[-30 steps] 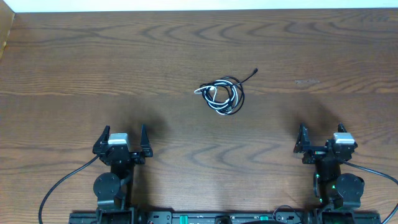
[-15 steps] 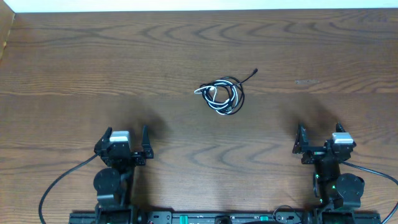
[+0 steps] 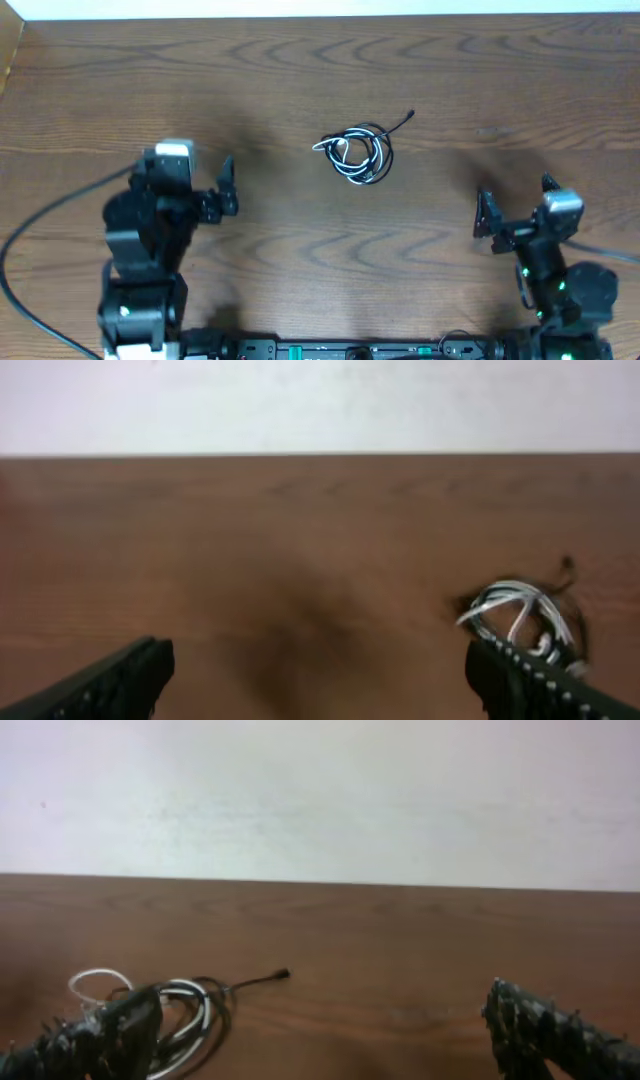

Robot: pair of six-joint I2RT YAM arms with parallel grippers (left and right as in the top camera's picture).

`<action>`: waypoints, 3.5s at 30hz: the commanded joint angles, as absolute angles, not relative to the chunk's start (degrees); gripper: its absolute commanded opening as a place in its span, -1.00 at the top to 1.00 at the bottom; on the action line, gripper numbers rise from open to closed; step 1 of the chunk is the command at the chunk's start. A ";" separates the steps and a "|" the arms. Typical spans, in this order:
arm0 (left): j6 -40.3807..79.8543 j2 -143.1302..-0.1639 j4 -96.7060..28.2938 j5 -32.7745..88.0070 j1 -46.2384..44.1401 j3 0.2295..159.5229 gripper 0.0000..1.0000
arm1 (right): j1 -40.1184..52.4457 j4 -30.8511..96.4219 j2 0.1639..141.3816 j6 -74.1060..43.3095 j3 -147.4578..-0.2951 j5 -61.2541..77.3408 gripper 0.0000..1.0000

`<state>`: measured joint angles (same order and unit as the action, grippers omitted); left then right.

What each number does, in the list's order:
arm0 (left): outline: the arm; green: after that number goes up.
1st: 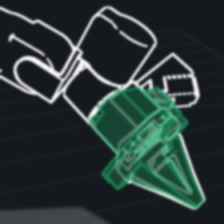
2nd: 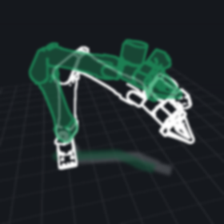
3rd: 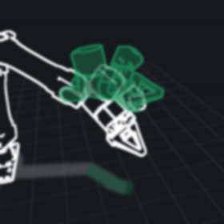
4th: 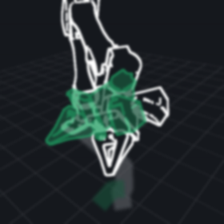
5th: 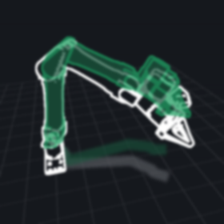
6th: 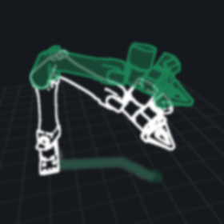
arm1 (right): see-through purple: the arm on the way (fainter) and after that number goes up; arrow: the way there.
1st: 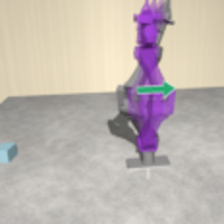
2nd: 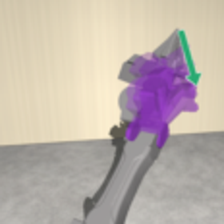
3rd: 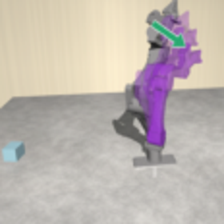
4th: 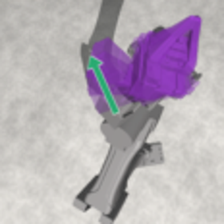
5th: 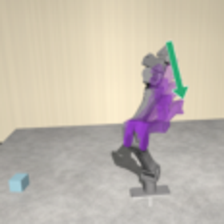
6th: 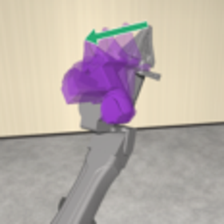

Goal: Untangle cables

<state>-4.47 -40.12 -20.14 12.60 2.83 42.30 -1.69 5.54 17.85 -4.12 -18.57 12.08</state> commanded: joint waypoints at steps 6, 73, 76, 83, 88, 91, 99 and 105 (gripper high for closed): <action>-3.99 -60.42 -40.99 16.25 -2.35 72.14 -0.96 | -2.07 24.10 45.91 -2.52 -48.18 21.06 -0.99; 29.15 -92.27 -35.20 14.48 -29.32 91.00 0.85 | 7.31 38.57 85.84 -6.28 -72.40 34.48 -0.61; 29.15 -90.06 -34.52 14.22 -29.30 91.00 0.85 | 9.17 36.05 88.07 -8.05 -72.40 34.68 -0.59; 28.08 -90.24 -39.13 11.20 -29.02 90.91 0.85 | 10.17 34.96 89.54 -11.90 -72.40 30.22 -0.52; 27.94 -90.85 -39.97 3.81 -29.02 89.67 0.85 | 10.15 35.75 89.54 -13.67 -72.40 26.00 -0.54; 26.55 -94.41 -38.46 3.36 -29.02 89.67 0.85 | 10.07 36.16 89.54 -13.78 -72.40 22.22 -0.54; 26.65 -99.98 -41.87 -1.13 -25.30 89.69 0.85 | 10.33 34.13 91.64 -17.12 -72.40 20.93 -0.35; 26.59 -99.63 -51.57 -1.13 -17.91 89.69 0.85 | 13.67 31.07 98.96 -21.85 -72.40 20.95 -0.15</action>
<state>27.11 -100.62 -48.88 0.30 -20.80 89.69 12.32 31.57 96.05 -18.24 -72.62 21.15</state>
